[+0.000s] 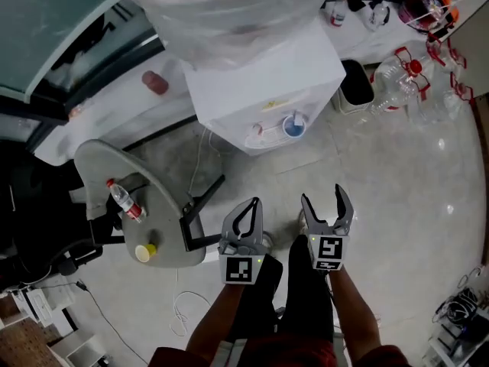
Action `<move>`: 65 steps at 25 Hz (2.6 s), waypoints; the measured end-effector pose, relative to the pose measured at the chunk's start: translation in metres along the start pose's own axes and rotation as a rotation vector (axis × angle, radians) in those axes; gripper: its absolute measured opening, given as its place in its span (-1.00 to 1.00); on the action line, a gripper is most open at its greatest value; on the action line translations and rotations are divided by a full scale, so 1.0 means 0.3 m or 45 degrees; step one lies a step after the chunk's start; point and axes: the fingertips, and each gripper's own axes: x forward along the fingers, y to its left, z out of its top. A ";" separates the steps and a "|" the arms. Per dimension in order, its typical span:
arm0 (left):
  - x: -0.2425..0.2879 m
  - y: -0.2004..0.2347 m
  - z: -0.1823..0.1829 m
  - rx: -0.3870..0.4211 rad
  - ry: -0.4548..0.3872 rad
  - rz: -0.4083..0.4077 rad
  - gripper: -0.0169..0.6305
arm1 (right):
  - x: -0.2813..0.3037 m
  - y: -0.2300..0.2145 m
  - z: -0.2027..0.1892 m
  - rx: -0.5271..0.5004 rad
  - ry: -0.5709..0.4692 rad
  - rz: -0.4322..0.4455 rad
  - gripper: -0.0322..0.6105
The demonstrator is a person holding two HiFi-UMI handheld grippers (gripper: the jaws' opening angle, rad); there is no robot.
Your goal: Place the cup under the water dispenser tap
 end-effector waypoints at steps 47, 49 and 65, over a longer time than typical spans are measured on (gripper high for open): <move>-0.495 0.027 1.026 0.214 -0.467 0.002 -0.95 | -0.747 0.073 1.092 -0.174 -0.618 -0.153 -0.56; -0.496 0.024 1.032 0.216 -0.477 0.000 -0.95 | -0.748 0.072 1.096 -0.164 -0.625 -0.154 -0.74; -0.490 0.029 1.029 0.201 -0.474 -0.009 -0.95 | -0.732 0.073 1.080 -0.123 -0.586 -0.132 -0.89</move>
